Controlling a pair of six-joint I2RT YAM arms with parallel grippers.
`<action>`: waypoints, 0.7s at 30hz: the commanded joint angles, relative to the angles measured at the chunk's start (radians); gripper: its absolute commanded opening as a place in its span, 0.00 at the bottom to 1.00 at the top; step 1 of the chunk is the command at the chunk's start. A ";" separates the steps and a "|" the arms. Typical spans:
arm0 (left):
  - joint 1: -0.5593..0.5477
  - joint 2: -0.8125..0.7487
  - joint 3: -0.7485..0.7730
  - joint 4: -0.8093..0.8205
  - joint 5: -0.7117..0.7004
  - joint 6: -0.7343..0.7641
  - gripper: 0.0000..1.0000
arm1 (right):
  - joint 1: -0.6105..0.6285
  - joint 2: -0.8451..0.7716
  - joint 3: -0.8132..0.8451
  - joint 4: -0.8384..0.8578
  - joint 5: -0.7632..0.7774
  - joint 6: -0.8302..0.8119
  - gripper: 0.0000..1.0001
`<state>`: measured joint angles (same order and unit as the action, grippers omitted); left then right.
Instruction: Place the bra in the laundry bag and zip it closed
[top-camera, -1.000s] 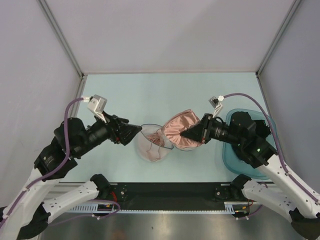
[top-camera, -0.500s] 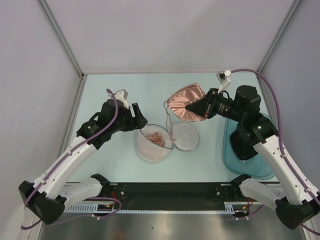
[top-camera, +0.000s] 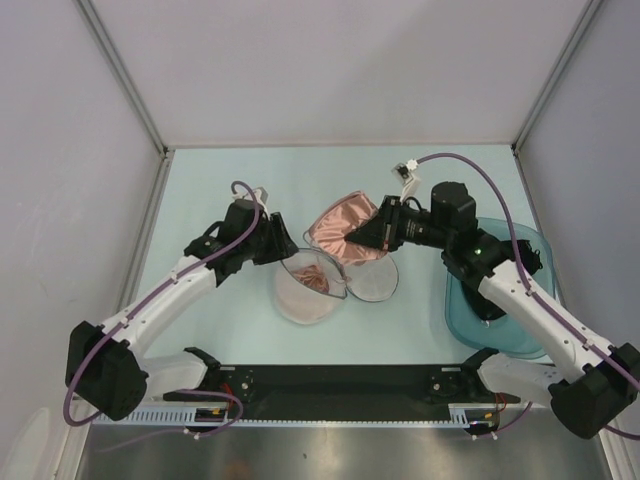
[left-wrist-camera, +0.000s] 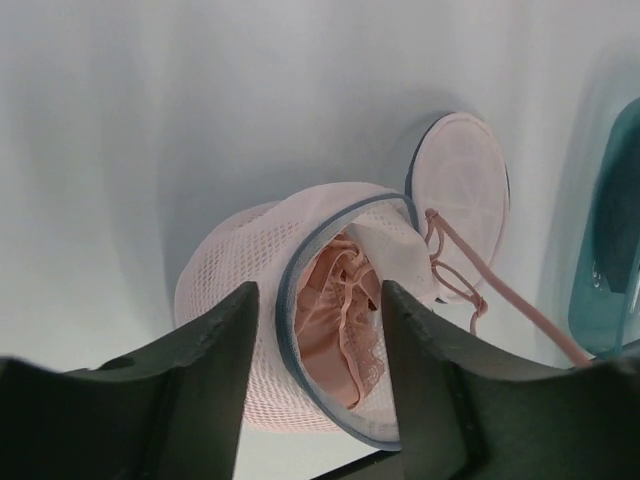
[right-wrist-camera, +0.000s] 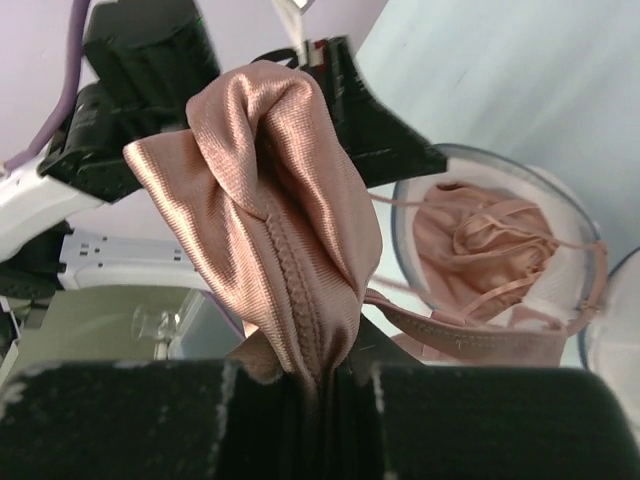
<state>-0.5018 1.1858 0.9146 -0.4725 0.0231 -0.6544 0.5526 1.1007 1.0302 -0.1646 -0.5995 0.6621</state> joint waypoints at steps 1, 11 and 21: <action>0.011 0.034 -0.008 0.078 0.024 0.004 0.51 | 0.062 -0.010 0.025 0.062 0.024 0.004 0.00; 0.011 0.023 -0.037 0.087 0.041 0.025 0.28 | 0.070 -0.042 0.133 -0.036 0.038 -0.021 0.00; 0.011 -0.044 -0.079 0.083 0.031 0.039 0.14 | 0.087 -0.001 -0.008 0.091 0.046 0.014 0.00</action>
<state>-0.4969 1.1954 0.8490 -0.4191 0.0494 -0.6430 0.6281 1.0775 1.0870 -0.1783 -0.5571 0.6552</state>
